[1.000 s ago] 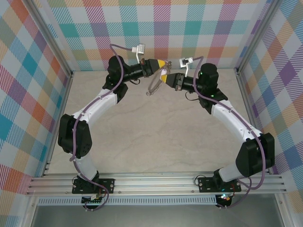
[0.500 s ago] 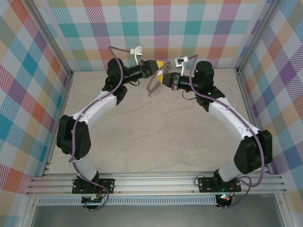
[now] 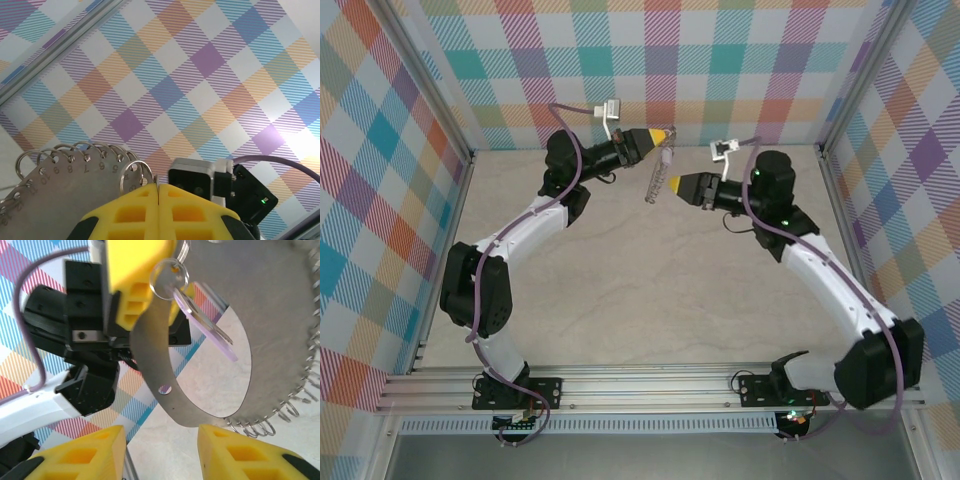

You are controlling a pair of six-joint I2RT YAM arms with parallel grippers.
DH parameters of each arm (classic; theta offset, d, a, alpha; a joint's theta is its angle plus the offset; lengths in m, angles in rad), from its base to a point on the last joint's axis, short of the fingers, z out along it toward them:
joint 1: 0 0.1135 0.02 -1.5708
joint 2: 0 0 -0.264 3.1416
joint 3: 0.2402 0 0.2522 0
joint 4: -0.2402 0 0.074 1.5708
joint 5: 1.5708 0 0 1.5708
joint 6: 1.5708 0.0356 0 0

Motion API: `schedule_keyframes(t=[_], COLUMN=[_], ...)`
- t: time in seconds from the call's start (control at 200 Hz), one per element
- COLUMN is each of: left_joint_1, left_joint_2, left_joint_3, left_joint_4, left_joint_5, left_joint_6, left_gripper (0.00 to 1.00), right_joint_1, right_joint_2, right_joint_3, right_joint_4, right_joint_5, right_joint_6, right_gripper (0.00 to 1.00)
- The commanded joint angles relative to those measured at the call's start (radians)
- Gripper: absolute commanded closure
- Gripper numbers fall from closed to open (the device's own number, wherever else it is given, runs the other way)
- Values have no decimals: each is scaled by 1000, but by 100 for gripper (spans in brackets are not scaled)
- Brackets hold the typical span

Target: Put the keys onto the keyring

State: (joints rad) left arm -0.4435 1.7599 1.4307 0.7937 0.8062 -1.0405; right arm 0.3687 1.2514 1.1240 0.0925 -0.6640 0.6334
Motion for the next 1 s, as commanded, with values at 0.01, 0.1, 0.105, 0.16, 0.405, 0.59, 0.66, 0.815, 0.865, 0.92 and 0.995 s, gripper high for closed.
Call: schedule_keyframes(t=[0.01,0.1,0.105,0.16,0.405,0.59,0.66,0.815,0.865,0.92,0.995], left_joint_1=[-9,-9,-9,-11,-33,-50,-53,-54,-54,-54,-54], left_joint_2=[-55,-60,-61,-70,-136,-149,-147,-140,-140,-139,-133], left_joint_3=[-2,-4,-4,-6,-15,5,7,11,12,11,10], left_joint_4=[129,139,139,139,66,-7,-7,-15,-20,-25,-28], left_joint_5=[20,37,38,49,78,79,79,70,67,60,50], left_joint_6=[-2,25,26,46,187,248,248,248,249,249,244], left_gripper=[100,100,100,100,100,100,100,100,100,100,100], right_joint_1=[-19,-22,-23,-22,-24,-24,-24,-24,-22,-23,-22], right_joint_2=[-93,-106,-106,-101,-12,42,55,58,51,41,38], right_joint_3=[-5,25,26,44,115,114,115,107,98,89,86], right_joint_4=[-17,1,4,36,244,423,464,500,503,501,501], right_joint_5=[76,113,115,138,121,87,75,68,74,81,77], right_joint_6=[-20,-3,-1,22,161,284,310,328,325,319,320], right_gripper=[56,56,56,57,61,66,68,71,71,71,71])
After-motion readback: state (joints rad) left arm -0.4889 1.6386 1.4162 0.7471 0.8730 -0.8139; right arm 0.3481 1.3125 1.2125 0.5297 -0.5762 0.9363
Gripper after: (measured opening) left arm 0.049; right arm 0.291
